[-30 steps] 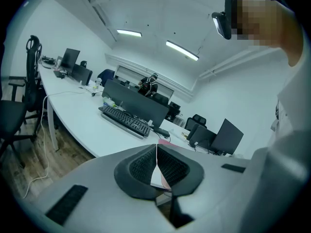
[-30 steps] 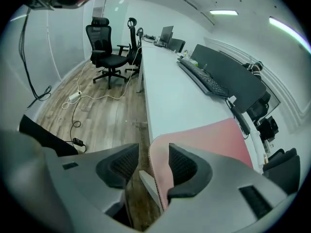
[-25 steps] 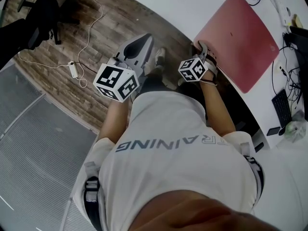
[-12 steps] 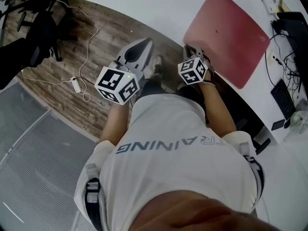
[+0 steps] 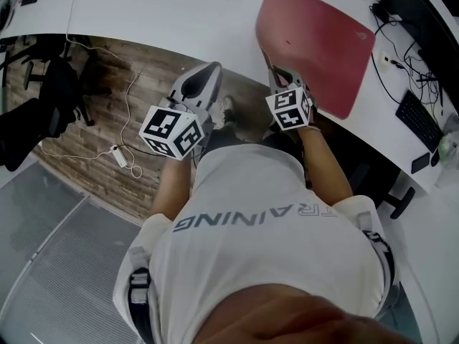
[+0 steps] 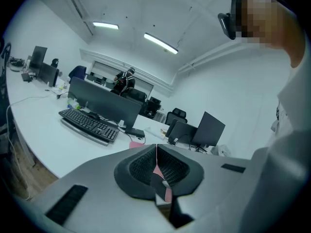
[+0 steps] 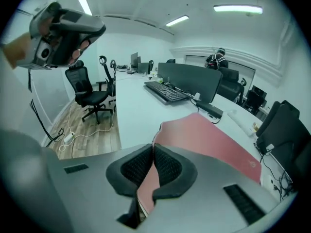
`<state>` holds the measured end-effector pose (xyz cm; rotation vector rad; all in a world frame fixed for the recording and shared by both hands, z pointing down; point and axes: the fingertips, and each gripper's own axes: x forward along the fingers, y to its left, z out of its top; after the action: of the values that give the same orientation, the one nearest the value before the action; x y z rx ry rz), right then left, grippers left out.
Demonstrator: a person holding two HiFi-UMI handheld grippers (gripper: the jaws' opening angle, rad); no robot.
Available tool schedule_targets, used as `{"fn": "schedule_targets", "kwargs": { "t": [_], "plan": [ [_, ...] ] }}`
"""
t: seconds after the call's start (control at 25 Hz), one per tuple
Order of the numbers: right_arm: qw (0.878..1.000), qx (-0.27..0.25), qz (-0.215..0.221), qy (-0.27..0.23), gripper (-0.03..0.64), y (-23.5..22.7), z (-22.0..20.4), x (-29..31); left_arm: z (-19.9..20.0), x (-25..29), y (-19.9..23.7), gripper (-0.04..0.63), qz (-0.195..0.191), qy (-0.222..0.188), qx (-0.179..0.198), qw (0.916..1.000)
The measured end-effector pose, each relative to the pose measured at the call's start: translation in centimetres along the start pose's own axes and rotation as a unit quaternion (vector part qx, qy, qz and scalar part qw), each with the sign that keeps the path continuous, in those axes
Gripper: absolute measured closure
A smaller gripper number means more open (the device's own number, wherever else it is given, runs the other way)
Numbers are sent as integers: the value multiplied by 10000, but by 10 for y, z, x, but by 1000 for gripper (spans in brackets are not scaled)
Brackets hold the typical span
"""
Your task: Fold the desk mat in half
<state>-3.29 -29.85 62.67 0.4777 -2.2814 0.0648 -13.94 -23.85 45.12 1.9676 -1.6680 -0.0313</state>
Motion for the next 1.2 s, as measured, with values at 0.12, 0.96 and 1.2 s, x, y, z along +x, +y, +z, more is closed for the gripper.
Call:
{"fn": "schedule_targets", "kwargs": {
  "t": [0.12, 0.96, 1.2],
  "plan": [
    [9994, 249, -227, -93, 581, -23, -8, -22, 4, 20, -24, 563, -269, 56, 139, 9995],
    [9776, 1463, -1489, -261, 581, -116, -96, -124, -9, 103, -162, 563, -1630, 620, 850, 9810],
    [9684, 1856, -1659, -183, 581, -129, -133, -138, -20, 117, -188, 563, -1831, 767, 927, 9757]
  ]
}}
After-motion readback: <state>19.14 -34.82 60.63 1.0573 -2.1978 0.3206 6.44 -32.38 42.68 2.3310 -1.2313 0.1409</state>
